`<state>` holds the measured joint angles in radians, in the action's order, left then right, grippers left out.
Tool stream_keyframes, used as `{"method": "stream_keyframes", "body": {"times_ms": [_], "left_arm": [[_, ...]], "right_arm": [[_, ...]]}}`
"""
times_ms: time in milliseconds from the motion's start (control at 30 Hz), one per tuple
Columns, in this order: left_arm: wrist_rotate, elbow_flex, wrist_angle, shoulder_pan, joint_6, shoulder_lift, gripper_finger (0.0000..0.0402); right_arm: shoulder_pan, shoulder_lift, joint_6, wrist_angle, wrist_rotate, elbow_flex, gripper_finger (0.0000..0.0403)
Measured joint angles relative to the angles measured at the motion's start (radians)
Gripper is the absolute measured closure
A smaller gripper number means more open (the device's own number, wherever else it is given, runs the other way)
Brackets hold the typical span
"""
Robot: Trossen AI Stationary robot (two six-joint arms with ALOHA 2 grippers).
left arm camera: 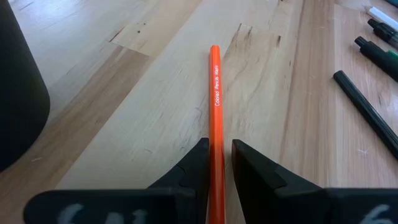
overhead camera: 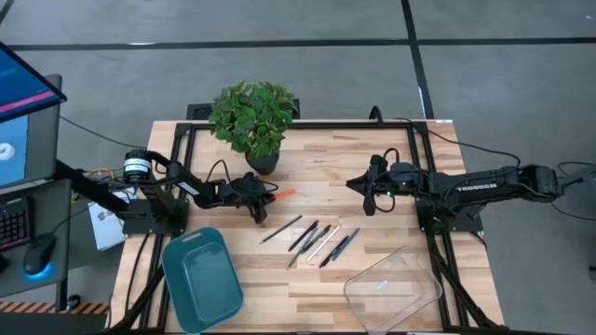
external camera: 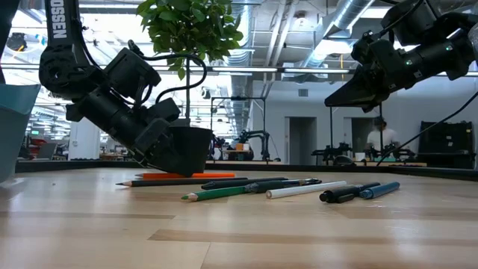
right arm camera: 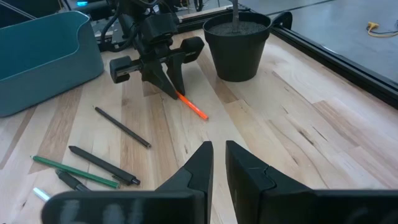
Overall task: Sort pens & pencils
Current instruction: Put the orange pencil into the blue bin
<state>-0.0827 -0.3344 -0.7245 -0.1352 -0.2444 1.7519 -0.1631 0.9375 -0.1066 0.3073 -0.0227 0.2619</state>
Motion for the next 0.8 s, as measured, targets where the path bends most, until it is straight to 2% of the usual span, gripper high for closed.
{"method": "stream_keyframes", "body": {"times_ms": [167,400,800], "left_arm": [[0.008,0.001,-0.012,0.0,0.023,0.001,0.0352],[-0.025,0.003,-0.022,0.001,0.038,0.002,0.0392],[-0.051,0.003,-0.022,0.002,0.038,0.002,0.0395]], "right_arm": [[0.0,0.0,0.0,0.0,0.0,0.0,0.0337],[0.0,0.0,-0.016,0.0,0.0,0.0,0.0337],[0.0,0.0,-0.017,0.0,0.0,0.0,0.0337]]}}
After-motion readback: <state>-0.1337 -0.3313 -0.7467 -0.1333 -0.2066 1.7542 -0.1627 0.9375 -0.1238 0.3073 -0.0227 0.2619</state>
